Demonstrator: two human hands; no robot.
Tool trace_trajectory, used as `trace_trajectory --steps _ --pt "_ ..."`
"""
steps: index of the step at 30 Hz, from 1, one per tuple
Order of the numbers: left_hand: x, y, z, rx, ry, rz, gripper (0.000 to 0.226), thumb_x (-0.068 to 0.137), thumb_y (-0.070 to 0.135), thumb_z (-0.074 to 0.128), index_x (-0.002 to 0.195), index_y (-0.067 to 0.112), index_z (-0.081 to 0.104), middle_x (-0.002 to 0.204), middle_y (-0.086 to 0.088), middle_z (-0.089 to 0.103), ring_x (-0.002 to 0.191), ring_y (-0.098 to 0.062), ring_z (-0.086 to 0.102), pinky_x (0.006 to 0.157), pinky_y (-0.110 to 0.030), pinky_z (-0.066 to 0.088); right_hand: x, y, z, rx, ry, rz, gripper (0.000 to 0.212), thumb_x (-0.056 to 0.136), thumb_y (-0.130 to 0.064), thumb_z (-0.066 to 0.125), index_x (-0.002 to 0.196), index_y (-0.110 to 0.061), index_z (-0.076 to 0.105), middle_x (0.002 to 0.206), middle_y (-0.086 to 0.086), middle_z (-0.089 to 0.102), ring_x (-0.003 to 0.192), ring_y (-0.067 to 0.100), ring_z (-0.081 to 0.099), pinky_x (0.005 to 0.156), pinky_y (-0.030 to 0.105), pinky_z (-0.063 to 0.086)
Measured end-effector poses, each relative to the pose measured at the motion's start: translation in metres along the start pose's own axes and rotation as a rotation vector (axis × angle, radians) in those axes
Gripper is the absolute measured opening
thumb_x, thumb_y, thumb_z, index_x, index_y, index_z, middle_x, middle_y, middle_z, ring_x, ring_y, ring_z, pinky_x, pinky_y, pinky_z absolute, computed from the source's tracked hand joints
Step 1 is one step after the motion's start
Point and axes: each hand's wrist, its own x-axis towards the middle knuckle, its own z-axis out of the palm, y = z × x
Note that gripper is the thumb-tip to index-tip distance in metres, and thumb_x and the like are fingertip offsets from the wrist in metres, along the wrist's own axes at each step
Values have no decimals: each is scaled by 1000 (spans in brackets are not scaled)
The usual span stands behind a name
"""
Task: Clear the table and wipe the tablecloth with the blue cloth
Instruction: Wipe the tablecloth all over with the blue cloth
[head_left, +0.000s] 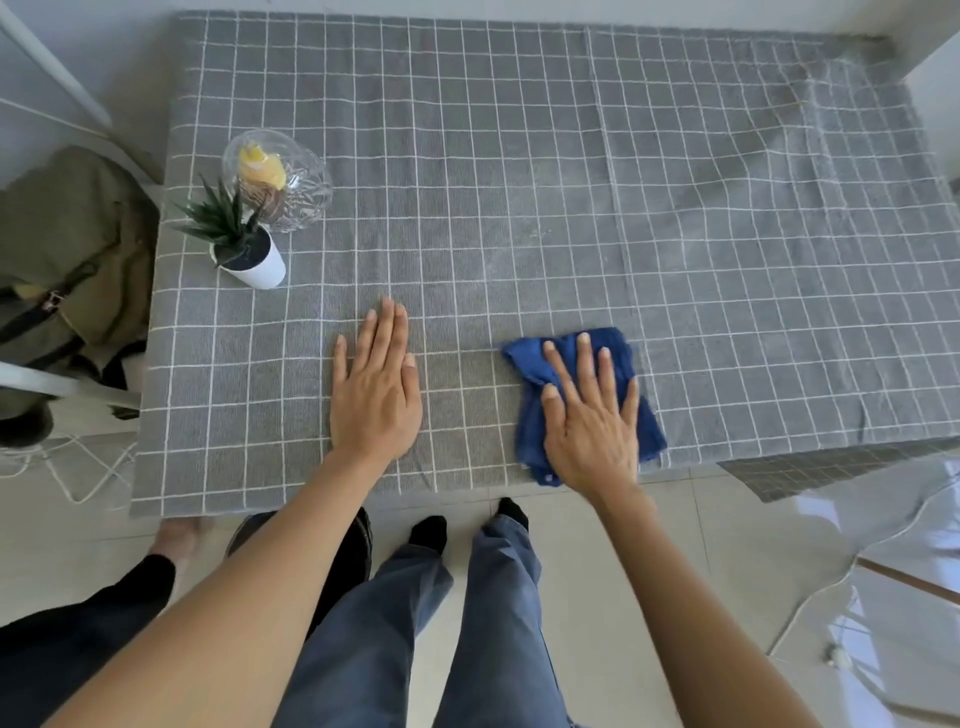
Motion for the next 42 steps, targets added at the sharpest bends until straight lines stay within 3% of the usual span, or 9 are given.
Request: trace_trajectory --steps 5,10,14,17,20,25,32,37,42 --pt "-1 -1 0 -1 5 -2 54 101 32 9 152 17 3 159 3 -1 147 -11 -5 119 -41 -3 10 47 -15 35 18 188 49 100 -45 7 146 -48 -9 160 -8 -8 147 15 -10 117 50 -8" --pt "0 0 1 15 2 -11 54 100 32 8 152 18 1 159 3 -3 146 -12 -6 119 -42 -3 8 30 -13 73 27 223 50 100 -44 11 148 -46 -5 160 -8 -10 146 15 -13 116 49 -10" --pt "0 1 1 15 1 -13 55 99 33 6 152 18 1 159 3 -3 146 -12 -6 119 -41 -3 -1 -15 -3 41 -6 99 56 93 -49 1 149 -44 -3 160 -6 -10 147 18 -12 116 51 -9" --pt "0 1 0 -3 11 -7 55 100 32 9 152 17 5 160 3 2 147 -12 -2 119 -41 -1 -15 -57 14 18 -24 -71 53 96 -48 5 148 -45 -2 160 -7 -6 147 17 -9 115 49 -11" --pt "-1 1 0 -19 12 1 54 100 32 11 152 17 6 160 4 3 147 -11 -2 119 -41 -2 -16 -61 18 22 -26 -108 50 98 -47 8 147 -46 -3 160 -10 -4 147 14 -9 115 46 -11" --pt "-1 0 -1 -23 -5 1 54 101 31 9 152 18 2 159 3 -2 147 -12 -6 120 -42 -2 -1 -6 1 21 9 54 51 94 -49 1 145 -48 -8 160 -11 -7 147 14 -8 117 49 -7" --pt "-1 -1 2 4 -10 -12 54 101 31 10 152 19 -2 160 4 -6 146 -11 -8 120 -43 0 12 24 -14 87 48 248 49 102 -42 13 149 -46 -1 160 -7 -8 147 16 -11 117 50 -9" --pt "-1 -1 2 16 -9 -16 54 101 32 10 152 18 -1 160 4 -5 146 -12 -7 120 -43 -1 11 -24 -4 47 -14 22 53 96 -49 3 148 -45 -3 160 -5 -10 147 19 -12 116 51 -9" --pt "-1 0 -1 4 -6 -8 54 100 32 9 152 18 2 159 4 -2 147 -11 -5 119 -41 -2 17 -39 1 24 -29 -128 49 101 -44 14 149 -45 4 160 -9 -5 147 16 -8 115 48 -10"
